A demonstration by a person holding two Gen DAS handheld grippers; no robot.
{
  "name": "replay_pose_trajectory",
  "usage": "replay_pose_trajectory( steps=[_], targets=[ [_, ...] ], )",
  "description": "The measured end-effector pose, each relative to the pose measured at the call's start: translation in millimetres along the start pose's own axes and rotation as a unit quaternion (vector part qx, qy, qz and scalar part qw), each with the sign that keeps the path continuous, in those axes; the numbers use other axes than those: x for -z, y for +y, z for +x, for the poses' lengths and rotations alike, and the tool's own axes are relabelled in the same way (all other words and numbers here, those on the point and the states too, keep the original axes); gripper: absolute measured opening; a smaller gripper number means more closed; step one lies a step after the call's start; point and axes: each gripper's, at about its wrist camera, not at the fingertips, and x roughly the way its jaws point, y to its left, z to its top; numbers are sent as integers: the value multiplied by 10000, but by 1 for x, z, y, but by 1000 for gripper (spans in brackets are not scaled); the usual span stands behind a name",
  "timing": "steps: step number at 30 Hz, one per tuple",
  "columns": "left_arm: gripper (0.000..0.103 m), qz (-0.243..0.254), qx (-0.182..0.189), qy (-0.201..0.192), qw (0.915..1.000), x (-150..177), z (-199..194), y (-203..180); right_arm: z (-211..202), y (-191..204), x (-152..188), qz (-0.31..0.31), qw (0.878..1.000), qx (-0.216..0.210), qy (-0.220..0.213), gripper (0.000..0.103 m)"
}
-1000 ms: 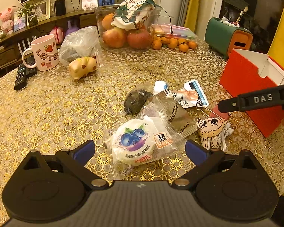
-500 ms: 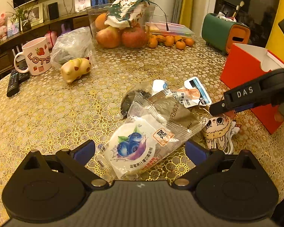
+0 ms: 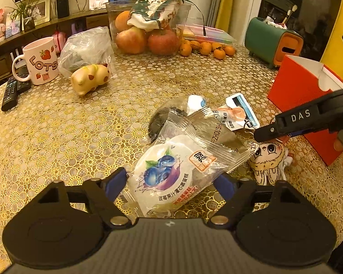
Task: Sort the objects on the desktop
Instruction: 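Grasp the blueberry packet with the left tool while the right tool grasps the pink binder clip, then carry the blueberry packet and pink binder clip over the red shoebox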
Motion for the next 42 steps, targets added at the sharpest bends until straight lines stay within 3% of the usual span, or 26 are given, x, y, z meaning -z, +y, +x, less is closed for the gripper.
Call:
replay_pose_trajectory(
  steps=[6,15,32,42],
  targets=[
    [61,-129,-31,-59,9999,1,-3,4,-2,0,1,-16,10000,11,-17,40],
    [51,-375,-118,-43,9992,3,-9,9,-10,-1,1,-24,9999,-68,-114,35],
    [49,-395,-175,-121,9990,-2,-32,1,-31,-11,7,32,9994,-188,-297,30],
    [49,-288,-192,-323,9989,-10,-58,-18,-64,-26,13,145,9981,-290,-524,30]
  ],
)
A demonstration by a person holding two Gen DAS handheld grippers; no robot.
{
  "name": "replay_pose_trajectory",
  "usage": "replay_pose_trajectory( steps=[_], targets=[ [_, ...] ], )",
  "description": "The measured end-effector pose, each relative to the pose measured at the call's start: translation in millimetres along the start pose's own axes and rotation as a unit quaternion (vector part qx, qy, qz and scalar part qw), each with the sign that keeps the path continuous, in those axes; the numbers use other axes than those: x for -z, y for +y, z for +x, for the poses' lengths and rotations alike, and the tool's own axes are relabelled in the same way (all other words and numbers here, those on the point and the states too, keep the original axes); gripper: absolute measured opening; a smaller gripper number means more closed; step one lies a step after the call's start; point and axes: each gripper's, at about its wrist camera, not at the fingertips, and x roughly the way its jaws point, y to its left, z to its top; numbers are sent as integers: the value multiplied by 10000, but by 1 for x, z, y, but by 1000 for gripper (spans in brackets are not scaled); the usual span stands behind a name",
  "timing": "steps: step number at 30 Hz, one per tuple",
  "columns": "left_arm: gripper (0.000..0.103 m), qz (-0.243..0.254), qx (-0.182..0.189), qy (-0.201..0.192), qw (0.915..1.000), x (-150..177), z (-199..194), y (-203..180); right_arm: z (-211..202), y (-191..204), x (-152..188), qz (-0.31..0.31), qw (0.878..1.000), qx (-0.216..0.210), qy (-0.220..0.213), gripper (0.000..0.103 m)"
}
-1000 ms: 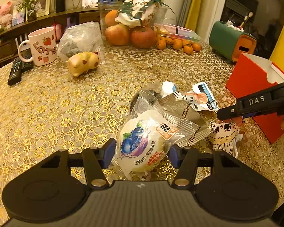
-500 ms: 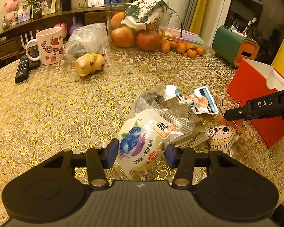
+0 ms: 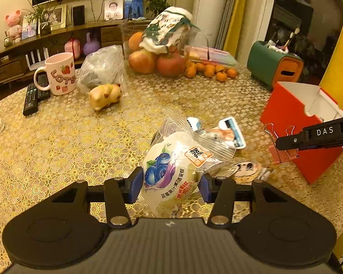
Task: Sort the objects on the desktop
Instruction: 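Carry the blueberry packet and pink binder clip over the red shoebox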
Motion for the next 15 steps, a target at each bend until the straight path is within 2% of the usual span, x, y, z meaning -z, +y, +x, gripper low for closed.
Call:
replay_pose_trajectory(
  steps=[7,15],
  targets=[
    [49,109,107,-116,9998,-8,-22,-24,-33,-9,3,69,9997,-97,-218,30],
    [49,300,389,-208,9986,-17,-43,-70,-73,-32,7,164,9990,-121,-397,30]
  ],
)
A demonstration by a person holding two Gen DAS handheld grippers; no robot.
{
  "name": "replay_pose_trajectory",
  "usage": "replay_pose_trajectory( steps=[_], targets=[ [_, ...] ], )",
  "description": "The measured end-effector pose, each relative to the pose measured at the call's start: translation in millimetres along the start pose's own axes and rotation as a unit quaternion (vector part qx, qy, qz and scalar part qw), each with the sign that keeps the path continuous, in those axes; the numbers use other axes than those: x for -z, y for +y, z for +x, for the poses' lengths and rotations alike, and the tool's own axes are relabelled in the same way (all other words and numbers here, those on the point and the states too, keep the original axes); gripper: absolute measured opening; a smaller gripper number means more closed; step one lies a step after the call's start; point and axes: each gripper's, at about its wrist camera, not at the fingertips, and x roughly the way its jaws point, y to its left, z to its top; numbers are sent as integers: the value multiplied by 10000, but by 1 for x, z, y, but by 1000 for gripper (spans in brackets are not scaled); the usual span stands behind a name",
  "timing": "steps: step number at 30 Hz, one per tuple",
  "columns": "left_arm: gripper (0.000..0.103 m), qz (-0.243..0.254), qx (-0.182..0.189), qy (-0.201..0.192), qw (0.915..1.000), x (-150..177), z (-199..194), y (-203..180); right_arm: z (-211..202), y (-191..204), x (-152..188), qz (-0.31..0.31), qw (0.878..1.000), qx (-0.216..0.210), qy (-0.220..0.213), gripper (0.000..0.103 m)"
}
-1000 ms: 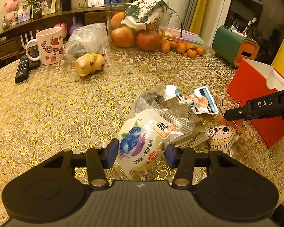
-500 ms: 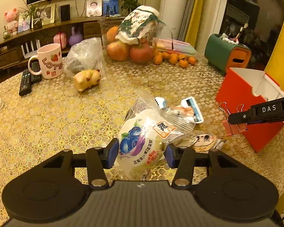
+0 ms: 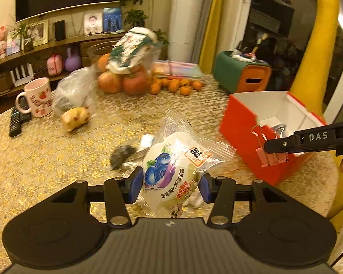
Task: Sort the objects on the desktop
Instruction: 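Carry the blueberry packet and pink binder clip over the red shoebox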
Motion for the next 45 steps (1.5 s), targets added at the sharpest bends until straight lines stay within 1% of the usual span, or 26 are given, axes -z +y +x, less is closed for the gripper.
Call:
replay_pose_trajectory(
  steps=[8,13,22,33,40,45],
  targets=[
    [49,207,444,-76,9988,-16,-1,-58,-37,-38,-1,155,9996,107,-206,30],
    [49,424,647,-90,9970,-25,1,-93,-56,-66,-6,297,9988,164,-358,31],
    [49,740,875,-21,9934,-43,18,-143,-75,-112,-18,421,9973,273,-533,31],
    [49,969,1134,169,9887,-70,59,-187,-71,-165,-38,650,9947,530,-600,31],
    [49,1041,1296,319,9856,-82,90,-208,-54,-188,-50,697,9941,632,-541,31],
    [49,1091,1283,390,9849,-91,116,-218,-38,-200,-57,744,9936,697,-483,31]
  ],
)
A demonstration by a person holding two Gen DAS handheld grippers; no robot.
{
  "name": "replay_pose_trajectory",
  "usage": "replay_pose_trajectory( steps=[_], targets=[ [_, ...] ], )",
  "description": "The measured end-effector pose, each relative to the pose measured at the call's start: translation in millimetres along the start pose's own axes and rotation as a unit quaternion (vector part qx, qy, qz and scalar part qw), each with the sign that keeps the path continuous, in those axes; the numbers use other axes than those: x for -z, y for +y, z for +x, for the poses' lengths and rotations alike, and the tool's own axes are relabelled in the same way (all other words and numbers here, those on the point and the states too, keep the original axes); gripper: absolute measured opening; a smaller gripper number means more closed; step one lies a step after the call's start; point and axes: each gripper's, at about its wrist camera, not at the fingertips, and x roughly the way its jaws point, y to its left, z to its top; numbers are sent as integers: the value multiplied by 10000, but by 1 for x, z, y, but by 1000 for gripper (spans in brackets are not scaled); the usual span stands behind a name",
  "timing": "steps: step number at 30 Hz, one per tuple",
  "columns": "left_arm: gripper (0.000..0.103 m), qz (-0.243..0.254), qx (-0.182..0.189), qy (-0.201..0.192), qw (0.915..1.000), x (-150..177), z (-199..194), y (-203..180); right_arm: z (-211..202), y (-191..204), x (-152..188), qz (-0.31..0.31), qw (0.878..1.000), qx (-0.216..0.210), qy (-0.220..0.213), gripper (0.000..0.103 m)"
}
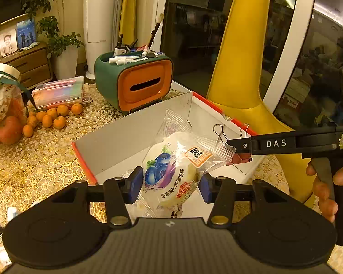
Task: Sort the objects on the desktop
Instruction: 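Carry the blueberry packet and pink binder clip over the red shoebox, then open both tools to drop the packet and binder clip into the shoebox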
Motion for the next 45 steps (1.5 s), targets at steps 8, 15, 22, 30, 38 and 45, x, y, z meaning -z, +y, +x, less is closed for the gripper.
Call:
replay_pose_trajectory(
  steps=[8,15,22,30,38,45],
  targets=[
    [49,-146,-97,198,9996,-9,40,8,42,-9,-4,57,9997,97,218,31],
    [50,-110,-260,388,9988,-9,64,17,77,-11,-6,16,9986,271,459,31],
    [50,-46,-162,628,9979,-13,86,19,95,-9,-11,-92,9965,366,750,31],
    [50,-127,13,886,9960,-16,107,27,105,-5,-12,-217,9942,473,936,31],
    [53,-212,70,803,9965,-16,108,31,103,-6,-10,-45,9941,461,979,34],
    [66,-293,177,649,9973,-14,92,36,90,-3,-5,-26,9955,271,912,36]
  ],
)
